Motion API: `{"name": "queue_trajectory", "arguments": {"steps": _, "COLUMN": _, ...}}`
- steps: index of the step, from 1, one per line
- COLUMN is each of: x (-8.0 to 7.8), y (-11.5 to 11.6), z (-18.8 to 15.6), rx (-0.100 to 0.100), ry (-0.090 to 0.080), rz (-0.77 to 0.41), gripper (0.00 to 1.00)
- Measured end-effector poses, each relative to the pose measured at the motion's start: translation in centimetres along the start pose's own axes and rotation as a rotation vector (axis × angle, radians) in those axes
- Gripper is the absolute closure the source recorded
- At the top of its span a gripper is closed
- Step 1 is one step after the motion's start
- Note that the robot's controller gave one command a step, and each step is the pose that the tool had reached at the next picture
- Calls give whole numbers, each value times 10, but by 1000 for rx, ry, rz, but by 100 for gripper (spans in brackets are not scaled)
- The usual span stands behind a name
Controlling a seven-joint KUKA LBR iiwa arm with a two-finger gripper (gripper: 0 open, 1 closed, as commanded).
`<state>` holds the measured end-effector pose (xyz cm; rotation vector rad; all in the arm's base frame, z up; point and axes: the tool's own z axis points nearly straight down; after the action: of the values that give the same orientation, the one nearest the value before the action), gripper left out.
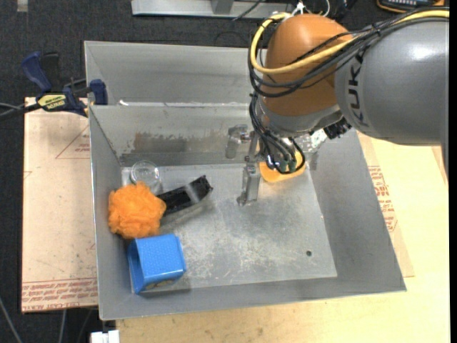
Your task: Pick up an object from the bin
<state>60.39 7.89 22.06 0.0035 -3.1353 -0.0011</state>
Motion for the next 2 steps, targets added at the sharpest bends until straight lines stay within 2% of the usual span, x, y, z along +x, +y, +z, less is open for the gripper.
{"name": "queue_trajectory", "arguments": {"steps": 1, "x": -1, "y": 0, "z": -5, "rx": -1, "ry": -8, "rz": 1, "gripper": 0}}
{"name": "queue_trajectory", "arguments": {"steps": 2, "x": -8, "y": 41, "z": 25, "rx": 0, "ry": -12, "rz": 3, "gripper": 0}}
